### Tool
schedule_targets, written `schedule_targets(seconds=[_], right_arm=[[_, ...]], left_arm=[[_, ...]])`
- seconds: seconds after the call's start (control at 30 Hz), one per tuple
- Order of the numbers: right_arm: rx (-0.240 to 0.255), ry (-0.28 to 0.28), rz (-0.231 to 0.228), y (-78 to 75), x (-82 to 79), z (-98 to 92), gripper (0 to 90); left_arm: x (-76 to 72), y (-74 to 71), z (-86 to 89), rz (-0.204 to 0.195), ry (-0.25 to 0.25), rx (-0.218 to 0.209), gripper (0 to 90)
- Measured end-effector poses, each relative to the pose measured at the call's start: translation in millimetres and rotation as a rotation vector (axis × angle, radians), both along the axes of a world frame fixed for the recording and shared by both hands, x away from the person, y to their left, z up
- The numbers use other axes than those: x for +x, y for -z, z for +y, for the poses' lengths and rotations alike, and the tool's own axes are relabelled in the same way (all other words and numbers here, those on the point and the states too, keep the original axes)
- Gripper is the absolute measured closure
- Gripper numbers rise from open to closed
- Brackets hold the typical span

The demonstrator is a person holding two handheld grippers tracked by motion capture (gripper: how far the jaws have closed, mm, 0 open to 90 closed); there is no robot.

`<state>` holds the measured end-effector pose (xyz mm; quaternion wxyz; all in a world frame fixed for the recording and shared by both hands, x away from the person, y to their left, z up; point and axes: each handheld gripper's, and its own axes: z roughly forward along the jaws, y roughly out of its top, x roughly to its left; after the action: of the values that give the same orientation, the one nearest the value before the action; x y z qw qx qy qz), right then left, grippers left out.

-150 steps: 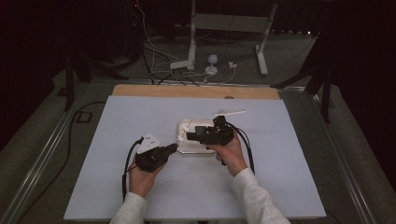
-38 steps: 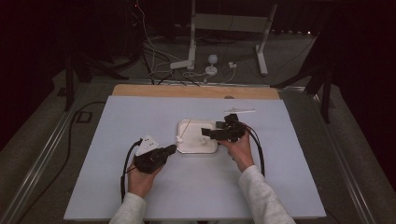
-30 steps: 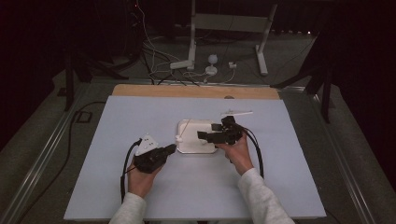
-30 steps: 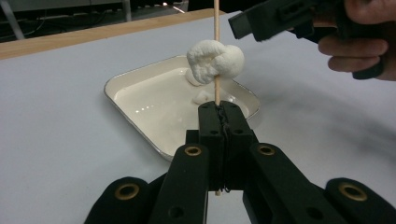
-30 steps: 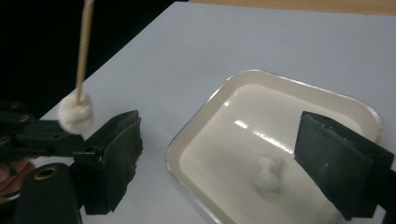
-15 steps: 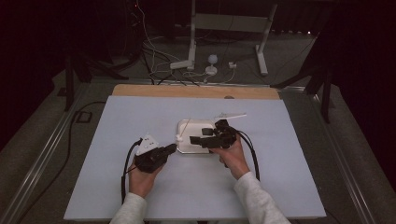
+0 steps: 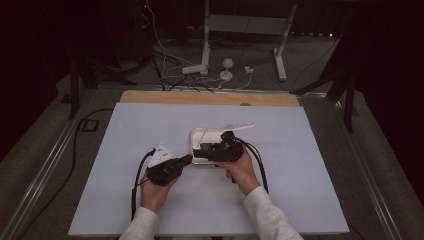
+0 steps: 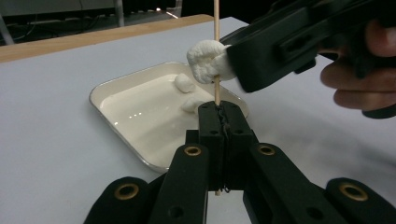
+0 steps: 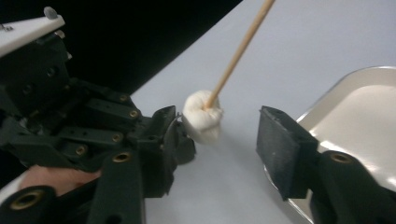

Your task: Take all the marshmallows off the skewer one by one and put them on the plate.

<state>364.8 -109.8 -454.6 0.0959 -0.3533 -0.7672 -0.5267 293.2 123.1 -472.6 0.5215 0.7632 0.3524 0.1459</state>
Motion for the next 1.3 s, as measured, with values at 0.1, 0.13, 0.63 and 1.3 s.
schedule_targets(seconds=[0.1,0.13,0.63,1.3], right_arm=[[0.027,-0.011,0.031,2.8,1.5,2.2,60.3],[0.033,-0.014,0.032,3.5,1.5,2.6,64.9],[0.049,-0.033,0.009,0.2,-2.0,2.4,74.4],[0.038,-0.014,-0.02,-1.7,-5.4,4.5,77.6]], left_arm=[[0.3,0.5,-1.2,0.002,0.006,0.0,90.0],[0.4,0.8,-1.5,0.003,0.008,0.002,90.0],[3.1,7.2,-8.2,0.047,0.038,0.053,89.7],[1.2,7.1,-8.3,0.023,0.039,0.06,90.0]])
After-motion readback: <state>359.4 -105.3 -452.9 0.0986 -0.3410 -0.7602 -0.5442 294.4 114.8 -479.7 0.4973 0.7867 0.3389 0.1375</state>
